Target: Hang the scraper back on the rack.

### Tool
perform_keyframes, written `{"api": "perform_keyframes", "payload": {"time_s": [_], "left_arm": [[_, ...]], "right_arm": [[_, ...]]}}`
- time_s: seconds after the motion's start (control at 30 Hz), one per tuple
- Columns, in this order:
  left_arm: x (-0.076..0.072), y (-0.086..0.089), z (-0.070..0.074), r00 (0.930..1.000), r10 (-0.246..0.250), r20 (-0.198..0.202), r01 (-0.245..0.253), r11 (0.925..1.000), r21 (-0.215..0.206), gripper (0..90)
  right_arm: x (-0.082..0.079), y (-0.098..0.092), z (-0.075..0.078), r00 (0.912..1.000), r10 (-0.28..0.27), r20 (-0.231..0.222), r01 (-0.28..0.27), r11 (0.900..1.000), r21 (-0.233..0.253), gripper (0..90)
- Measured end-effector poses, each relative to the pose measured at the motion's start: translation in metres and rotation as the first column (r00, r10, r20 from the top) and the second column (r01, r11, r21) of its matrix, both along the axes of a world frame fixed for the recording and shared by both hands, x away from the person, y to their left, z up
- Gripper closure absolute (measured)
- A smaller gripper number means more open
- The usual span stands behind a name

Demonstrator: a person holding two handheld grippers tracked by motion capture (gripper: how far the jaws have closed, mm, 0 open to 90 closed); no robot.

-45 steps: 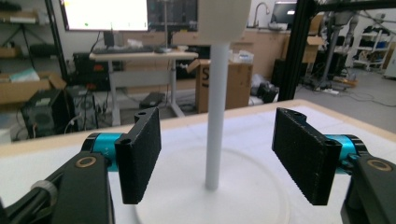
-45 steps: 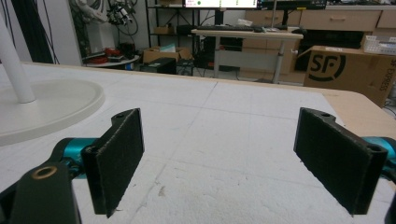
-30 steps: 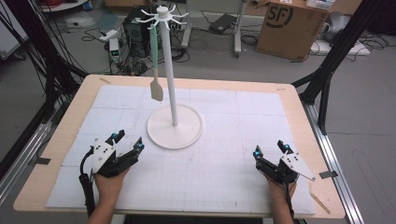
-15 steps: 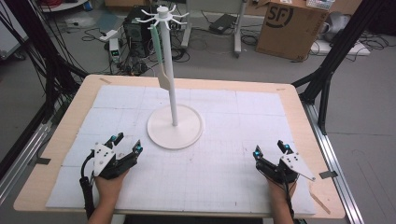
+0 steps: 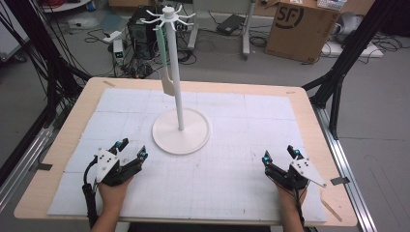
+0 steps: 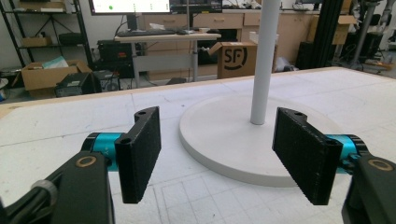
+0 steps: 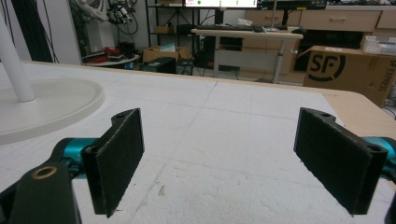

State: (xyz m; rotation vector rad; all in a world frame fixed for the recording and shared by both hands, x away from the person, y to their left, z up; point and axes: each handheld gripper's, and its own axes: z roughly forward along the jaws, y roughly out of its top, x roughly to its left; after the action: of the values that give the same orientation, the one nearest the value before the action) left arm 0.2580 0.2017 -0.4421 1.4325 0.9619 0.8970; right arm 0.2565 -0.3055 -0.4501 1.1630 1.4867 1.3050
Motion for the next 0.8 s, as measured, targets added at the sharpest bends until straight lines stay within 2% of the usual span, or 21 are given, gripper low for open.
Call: {"api": "perform_keyframes", "payload": {"time_s": [0.8], "left_arm": [[-0.0019, 0.0017, -0.0003, 1.0, 0.0, -0.002, 0.0, 0.9999, -0.012, 33.0]], "right_arm": [[0.0001, 0.0001, 0.0, 1.0, -0.001, -0.003, 0.001, 1.0, -0.006, 15.4]]}}
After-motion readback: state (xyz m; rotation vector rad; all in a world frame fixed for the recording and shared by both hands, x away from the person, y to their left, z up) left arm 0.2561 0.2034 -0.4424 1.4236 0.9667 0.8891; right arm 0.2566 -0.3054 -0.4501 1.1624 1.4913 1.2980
